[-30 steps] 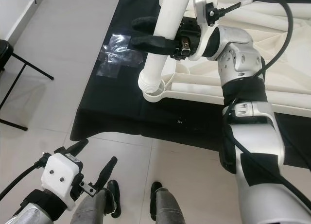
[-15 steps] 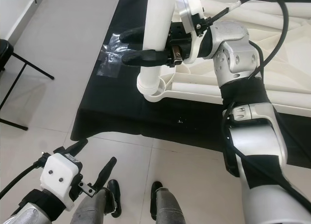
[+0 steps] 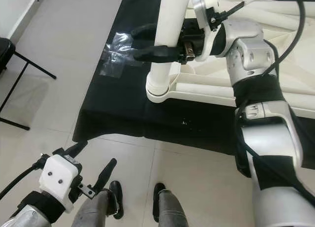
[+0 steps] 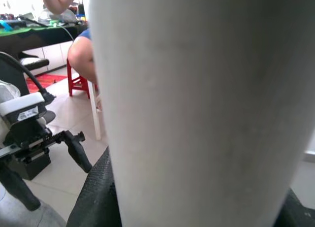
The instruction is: Building children table
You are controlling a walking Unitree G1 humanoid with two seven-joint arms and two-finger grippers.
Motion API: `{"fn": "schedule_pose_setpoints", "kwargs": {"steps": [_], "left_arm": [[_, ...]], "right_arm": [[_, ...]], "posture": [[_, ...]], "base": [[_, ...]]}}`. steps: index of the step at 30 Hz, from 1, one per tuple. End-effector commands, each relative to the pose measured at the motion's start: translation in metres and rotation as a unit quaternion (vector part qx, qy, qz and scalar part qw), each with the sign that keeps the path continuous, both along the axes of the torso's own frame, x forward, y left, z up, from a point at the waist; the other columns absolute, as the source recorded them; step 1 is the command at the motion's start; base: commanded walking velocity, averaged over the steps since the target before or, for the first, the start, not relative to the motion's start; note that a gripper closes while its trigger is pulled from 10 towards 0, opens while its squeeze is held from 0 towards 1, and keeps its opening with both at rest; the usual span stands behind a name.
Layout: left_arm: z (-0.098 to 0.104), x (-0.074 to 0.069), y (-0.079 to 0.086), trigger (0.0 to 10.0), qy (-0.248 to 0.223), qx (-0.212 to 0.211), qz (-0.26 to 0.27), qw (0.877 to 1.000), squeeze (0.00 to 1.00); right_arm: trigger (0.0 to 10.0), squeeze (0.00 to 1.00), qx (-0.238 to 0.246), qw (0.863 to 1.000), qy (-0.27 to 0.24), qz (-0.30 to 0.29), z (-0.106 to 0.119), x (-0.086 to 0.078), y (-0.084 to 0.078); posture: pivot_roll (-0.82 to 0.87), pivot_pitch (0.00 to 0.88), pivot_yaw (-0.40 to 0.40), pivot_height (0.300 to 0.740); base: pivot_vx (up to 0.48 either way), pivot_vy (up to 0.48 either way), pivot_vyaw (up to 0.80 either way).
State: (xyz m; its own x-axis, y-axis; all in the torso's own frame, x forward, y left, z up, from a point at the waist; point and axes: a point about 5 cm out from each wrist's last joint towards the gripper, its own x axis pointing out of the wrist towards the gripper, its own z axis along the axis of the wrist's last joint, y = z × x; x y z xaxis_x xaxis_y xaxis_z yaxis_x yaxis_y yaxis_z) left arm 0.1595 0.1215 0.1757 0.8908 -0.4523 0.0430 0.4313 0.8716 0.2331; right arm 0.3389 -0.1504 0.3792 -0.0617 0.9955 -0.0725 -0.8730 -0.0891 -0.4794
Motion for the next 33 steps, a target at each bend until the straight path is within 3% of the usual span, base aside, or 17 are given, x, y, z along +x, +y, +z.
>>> {"fn": "schedule_pose_setpoints", "kwargs": {"steps": [1, 13, 17, 33], "left_arm": [[-0.006, -0.003, 0.0, 10.0, 0.016, 0.01, -0.006, 1.0, 0.0], [-0.006, -0.003, 0.0, 10.0, 0.014, 0.01, -0.009, 1.0, 0.0], [-0.006, -0.003, 0.0, 10.0, 0.013, 0.01, -0.011, 1.0, 0.0], [-0.005, -0.001, -0.002, 10.0, 0.008, 0.009, -0.012, 1.0, 0.0]], "right_arm": [[10.0, 0.0, -0.018, 1.0, 0.015, 0.002, -0.009, 0.001, -0.001], [10.0, 0.0, -0.047, 0.998, 0.031, 0.015, -0.019, -0.002, 0.002], [10.0, 0.0, -0.06, 0.997, 0.04, 0.037, -0.025, -0.003, 0.014], [10.0, 0.0, -0.037, 0.998, 0.044, 0.027, -0.021, 0.008, 0.024]], "posture": [[0.09, 0.423, -0.012, 0.74], [0.09, 0.408, -0.011, 0.74], [0.09, 0.407, -0.012, 0.74], [0.07, 0.413, -0.017, 0.74]], "base": [[0.0, 0.0, 0.0], [0.0, 0.0, 0.0], [0.0, 0.0, 0.0], [0.0, 0.0, 0.0]]}}
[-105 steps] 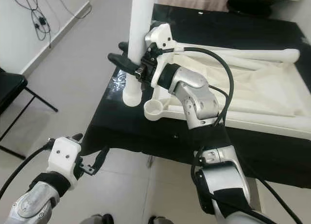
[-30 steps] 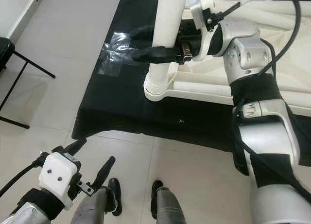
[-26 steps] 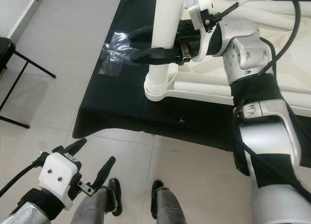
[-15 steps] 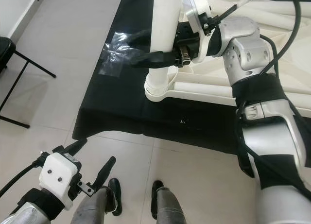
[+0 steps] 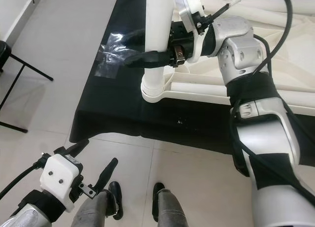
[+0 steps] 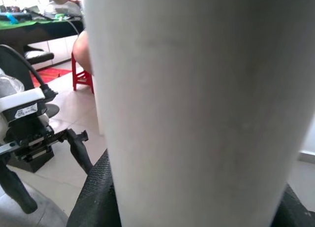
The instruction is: Building children table
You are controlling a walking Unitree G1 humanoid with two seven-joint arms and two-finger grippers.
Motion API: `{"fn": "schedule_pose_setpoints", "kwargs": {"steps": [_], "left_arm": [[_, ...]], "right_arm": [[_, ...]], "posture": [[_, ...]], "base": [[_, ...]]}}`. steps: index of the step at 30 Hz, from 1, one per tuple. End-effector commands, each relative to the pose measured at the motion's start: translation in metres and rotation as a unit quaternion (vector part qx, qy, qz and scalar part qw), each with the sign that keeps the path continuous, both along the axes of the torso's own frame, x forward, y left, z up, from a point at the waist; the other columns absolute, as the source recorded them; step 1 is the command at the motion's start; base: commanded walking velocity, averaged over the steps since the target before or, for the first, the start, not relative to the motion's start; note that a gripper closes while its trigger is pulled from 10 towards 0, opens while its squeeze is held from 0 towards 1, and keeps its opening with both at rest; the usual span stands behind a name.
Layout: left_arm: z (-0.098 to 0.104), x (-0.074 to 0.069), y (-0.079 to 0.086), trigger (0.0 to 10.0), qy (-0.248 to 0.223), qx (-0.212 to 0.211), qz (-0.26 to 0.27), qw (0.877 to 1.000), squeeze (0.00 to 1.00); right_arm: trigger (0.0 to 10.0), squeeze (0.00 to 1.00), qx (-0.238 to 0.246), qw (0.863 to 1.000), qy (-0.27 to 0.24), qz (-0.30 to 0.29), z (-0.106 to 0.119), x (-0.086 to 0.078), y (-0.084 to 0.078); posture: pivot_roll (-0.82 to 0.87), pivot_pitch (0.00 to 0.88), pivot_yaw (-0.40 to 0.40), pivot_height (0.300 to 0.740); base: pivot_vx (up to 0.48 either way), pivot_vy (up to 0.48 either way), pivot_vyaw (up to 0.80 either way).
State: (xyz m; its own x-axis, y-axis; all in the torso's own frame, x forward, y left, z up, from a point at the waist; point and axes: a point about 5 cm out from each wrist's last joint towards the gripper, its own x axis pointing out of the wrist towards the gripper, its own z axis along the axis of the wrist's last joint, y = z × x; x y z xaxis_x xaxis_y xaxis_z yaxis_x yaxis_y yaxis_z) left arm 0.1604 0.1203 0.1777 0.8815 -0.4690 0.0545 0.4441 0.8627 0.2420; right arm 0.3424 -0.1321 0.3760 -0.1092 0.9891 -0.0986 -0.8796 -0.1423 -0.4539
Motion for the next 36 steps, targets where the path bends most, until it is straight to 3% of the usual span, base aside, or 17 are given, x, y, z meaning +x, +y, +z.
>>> {"fn": "schedule_pose_setpoints", "kwargs": {"steps": [1, 25, 36], "left_arm": [[-0.007, -0.002, 0.0, 10.0, 0.015, 0.007, -0.002, 1.0, 0.0], [-0.007, 0.001, -0.001, 10.0, 0.012, 0.008, -0.003, 1.0, 0.0], [-0.008, 0.003, -0.002, 10.0, 0.01, 0.007, -0.002, 1.0, 0.0]], "right_arm": [[10.0, 0.0, -0.023, 0.999, 0.032, 0.002, -0.018, 0.005, 0.005], [10.0, 0.0, 0.008, 0.998, 0.022, -0.061, -0.027, 0.012, 0.015], [10.0, 0.0, 0.043, 0.983, 0.029, -0.178, -0.029, 0.024, 0.012]], "posture": [[0.07, 0.413, -0.018, 0.74], [0.06, 0.412, -0.016, 0.74], [0.05, 0.407, -0.022, 0.74]], "base": [[0.0, 0.0, 0.0], [0.0, 0.0, 0.0], [0.0, 0.0, 0.0]]}}
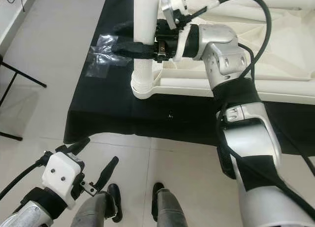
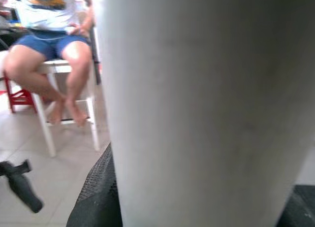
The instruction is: Building children table
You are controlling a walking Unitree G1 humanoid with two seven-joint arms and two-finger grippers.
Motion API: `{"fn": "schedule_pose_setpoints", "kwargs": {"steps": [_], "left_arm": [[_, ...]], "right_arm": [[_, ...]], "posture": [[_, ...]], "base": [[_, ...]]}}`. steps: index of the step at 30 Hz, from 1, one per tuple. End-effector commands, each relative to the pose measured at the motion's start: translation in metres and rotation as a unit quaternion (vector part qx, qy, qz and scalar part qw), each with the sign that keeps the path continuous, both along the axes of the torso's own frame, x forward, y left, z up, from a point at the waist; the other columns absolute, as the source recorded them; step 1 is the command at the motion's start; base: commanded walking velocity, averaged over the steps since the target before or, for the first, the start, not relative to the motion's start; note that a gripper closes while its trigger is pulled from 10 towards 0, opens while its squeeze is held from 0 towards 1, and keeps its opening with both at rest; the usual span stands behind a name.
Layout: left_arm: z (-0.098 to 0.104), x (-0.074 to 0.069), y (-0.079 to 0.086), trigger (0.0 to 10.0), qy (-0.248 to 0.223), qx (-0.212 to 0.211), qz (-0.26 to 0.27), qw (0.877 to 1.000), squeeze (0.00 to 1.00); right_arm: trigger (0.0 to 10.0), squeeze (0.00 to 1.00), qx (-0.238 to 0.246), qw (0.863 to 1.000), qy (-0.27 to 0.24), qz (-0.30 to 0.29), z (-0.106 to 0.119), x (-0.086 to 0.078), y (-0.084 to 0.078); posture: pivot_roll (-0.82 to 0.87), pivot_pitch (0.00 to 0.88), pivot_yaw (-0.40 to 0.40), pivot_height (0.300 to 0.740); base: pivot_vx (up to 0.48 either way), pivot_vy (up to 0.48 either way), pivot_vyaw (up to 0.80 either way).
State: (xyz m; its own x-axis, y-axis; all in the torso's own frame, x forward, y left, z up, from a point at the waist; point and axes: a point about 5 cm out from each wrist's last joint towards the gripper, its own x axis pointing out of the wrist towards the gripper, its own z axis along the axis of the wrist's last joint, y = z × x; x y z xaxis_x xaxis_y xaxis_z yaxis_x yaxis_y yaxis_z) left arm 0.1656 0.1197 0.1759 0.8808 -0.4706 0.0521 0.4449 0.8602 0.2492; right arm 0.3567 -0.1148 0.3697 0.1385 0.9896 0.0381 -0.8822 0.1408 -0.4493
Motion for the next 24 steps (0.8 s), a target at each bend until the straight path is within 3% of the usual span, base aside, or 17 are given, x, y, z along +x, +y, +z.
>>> {"fn": "schedule_pose_setpoints", "kwargs": {"steps": [1, 11, 24], "left_arm": [[-0.0059, -0.0021, -0.0015, 10.0, 0.011, 0.004, -0.002, 1.0, 0.0], [-0.0072, 0.0007, -0.003, 10.0, 0.007, 0.002, -0.002, 1.0, 0.0], [-0.0093, 0.0026, -0.0028, 10.0, 0.005, 0.003, 0.0, 1.0, 0.0]], "right_arm": [[10.0, 0.0, -0.022, 0.998, 0.033, -0.053, -0.0231, 0.0098, -0.0049], [10.0, 0.0, -0.005, 0.991, 0.047, -0.122, -0.0314, 0.0085, -0.0088], [10.0, 0.0, 0.029, 0.989, 0.055, -0.136, -0.0285, 0.0041, -0.0102]], "posture": [[0.05, 0.407, -0.022, 0.74], [0.04, 0.392, -0.025, 0.74], [0.04, 0.373, -0.025, 0.74]], "base": [[0.0, 0.0, 0.0], [0.0, 0.0, 0.0], [0.0, 0.0, 0.0]]}}
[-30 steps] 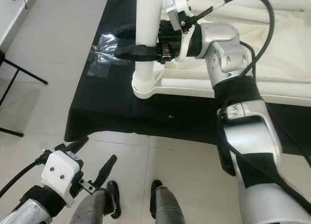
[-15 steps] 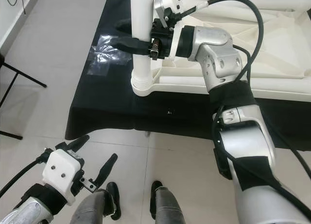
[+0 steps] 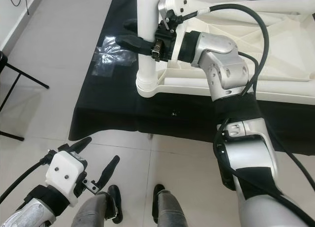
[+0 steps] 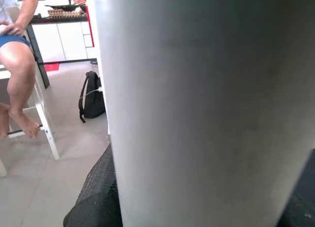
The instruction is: Building children table
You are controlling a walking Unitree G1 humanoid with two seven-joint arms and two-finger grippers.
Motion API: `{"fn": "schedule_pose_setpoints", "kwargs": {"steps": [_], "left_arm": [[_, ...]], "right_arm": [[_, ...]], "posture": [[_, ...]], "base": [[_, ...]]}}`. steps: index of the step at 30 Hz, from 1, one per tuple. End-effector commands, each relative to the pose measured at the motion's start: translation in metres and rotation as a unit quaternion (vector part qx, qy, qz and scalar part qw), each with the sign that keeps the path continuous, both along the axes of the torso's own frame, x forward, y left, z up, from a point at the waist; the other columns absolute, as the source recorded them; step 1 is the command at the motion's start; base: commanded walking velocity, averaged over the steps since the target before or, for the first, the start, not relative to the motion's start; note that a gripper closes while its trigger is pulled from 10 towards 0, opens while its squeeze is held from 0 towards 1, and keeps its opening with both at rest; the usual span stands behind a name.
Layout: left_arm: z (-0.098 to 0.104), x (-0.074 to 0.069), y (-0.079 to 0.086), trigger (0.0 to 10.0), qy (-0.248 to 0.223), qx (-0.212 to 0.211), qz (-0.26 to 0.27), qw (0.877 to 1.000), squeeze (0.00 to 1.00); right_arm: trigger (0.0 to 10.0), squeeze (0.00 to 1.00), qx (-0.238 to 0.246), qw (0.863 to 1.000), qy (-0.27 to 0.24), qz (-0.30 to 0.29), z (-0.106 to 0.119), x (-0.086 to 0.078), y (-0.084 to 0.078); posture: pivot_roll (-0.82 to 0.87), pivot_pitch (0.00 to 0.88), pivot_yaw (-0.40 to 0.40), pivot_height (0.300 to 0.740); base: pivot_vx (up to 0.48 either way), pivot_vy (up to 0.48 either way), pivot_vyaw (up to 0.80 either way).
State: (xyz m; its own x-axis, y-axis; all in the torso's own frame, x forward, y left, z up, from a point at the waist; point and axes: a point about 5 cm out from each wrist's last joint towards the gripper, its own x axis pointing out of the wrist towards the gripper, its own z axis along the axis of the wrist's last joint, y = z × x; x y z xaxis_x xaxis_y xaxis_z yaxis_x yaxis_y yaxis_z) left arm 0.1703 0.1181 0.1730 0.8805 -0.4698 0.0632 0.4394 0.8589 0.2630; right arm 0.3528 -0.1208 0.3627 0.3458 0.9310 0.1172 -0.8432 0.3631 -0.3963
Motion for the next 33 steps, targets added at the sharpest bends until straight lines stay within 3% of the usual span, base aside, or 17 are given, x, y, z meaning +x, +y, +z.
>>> {"fn": "schedule_pose_setpoints", "kwargs": {"steps": [1, 13, 14, 15, 16, 17, 18, 19, 20, 22, 24, 28, 29, 33], "left_arm": [[-0.006, -0.002, -0.001, 10.0, 0.013, -0.001, -0.001, 1.0, 0.0], [-0.007, -0.001, -0.002, 10.0, 0.009, -0.001, 0.0, 1.0, 0.0], [-0.007, -0.001, -0.002, 10.0, 0.009, -0.001, 0.001, 1.0, 0.0], [-0.008, -0.001, -0.002, 10.0, 0.007, -0.001, 0.001, 1.0, 0.0], [-0.008, -0.001, -0.002, 10.0, 0.007, -0.001, 0.001, 1.0, 0.0], [-0.008, -0.001, -0.003, 10.0, 0.007, -0.001, 0.002, 1.0, 0.0], [-0.008, -0.001, -0.003, 10.0, 0.007, -0.001, 0.002, 1.0, 0.0], [-0.008, 0.0, -0.003, 10.0, 0.005, -0.001, 0.004, 1.0, 0.0], [-0.008, 0.0, -0.003, 10.0, 0.005, -0.001, 0.004, 1.0, 0.0], [-0.009, 0.004, -0.003, 10.0, 0.002, -0.001, 0.009, 1.0, 0.0], [-0.009, 0.005, -0.003, 10.0, 0.0, 0.0, 0.009, 1.0, 0.0], [-0.011, 0.009, -0.004, 10.0, -0.003, 0.002, 0.006, 1.0, 0.0], [-0.014, 0.012, -0.004, 10.0, -0.004, 0.004, 0.006, 1.0, 0.0], [-0.016, 0.018, 0.0, 10.0, -0.004, 0.002, 0.019, 1.0, 0.0]], "right_arm": [[10.0, 0.0, -0.011, 0.999, 0.04, -0.029, -0.021, 0.007, -0.004], [10.0, 0.0, -0.009, 0.997, 0.051, -0.057, -0.029, -0.007, -0.002], [10.0, 0.0, -0.015, 0.993, 0.061, -0.103, -0.039, -0.01, -0.003], [10.0, 0.0, -0.014, 0.977, 0.073, -0.201, -0.052, -0.012, -0.007], [10.0, 0.0, -0.014, 0.977, 0.073, -0.201, -0.052, -0.012, -0.007], [10.0, 0.0, -0.011, 0.959, 0.079, -0.273, -0.06, -0.014, -0.011], [10.0, 0.0, -0.011, 0.959, 0.079, -0.273, -0.06, -0.014, -0.011], [10.0, 0.0, 0.009, 0.938, 0.09, -0.336, -0.07, -0.021, -0.013], [10.0, 0.0, 0.009, 0.938, 0.09, -0.336, -0.07, -0.021, -0.013], [10.0, 0.0, 0.032, 0.917, 0.113, -0.382, -0.088, -0.037, -0.003], [10.0, 0.0, 0.043, 0.91, 0.122, -0.393, -0.092, -0.04, -0.001], [10.0, 0.0, 0.071, 0.897, 0.14, -0.414, -0.092, -0.034, -0.002], [10.0, 0.0, 0.087, 0.887, 0.144, -0.43, -0.09, -0.029, -0.005], [10.0, 0.0, 0.103, 0.874, 0.153, -0.449, -0.092, -0.032, -0.004]], "posture": [[0.04, 0.373, -0.025, 0.74], [0.03, 0.369, -0.042, 0.74], [0.03, 0.365, -0.06, 0.74], [0.03, 0.359, -0.074, 0.74], [0.03, 0.359, -0.074, 0.74], [0.03, 0.359, -0.074, 0.74], [0.03, 0.359, -0.074, 0.74], [0.02, 0.353, -0.08, 0.74], [0.02, 0.353, -0.08, 0.74], [0.02, 0.34, -0.065, 0.74], [0.02, 0.335, -0.064, 0.74], [0.03, 0.305, -0.061, 0.74], [0.03, 0.283, -0.062, 0.74], [0.04, 0.254, -0.062, 0.74]], "base": [[0.0, 0.0, 0.0], [0.0, 0.0, 0.0], [0.0, 0.0, 0.0], [0.0, 0.0, 0.0], [0.0, 0.0, 0.0], [0.0, 0.0, 0.0], [0.0, 0.0, 0.0], [0.0, 0.0, 0.0], [0.0, 0.0, 0.0], [0.0, 0.0, 0.0], [0.0, 0.0, 0.0], [0.0, 0.0, 0.0], [0.0, 0.0, 0.0], [0.0, 0.0, 0.0]]}}
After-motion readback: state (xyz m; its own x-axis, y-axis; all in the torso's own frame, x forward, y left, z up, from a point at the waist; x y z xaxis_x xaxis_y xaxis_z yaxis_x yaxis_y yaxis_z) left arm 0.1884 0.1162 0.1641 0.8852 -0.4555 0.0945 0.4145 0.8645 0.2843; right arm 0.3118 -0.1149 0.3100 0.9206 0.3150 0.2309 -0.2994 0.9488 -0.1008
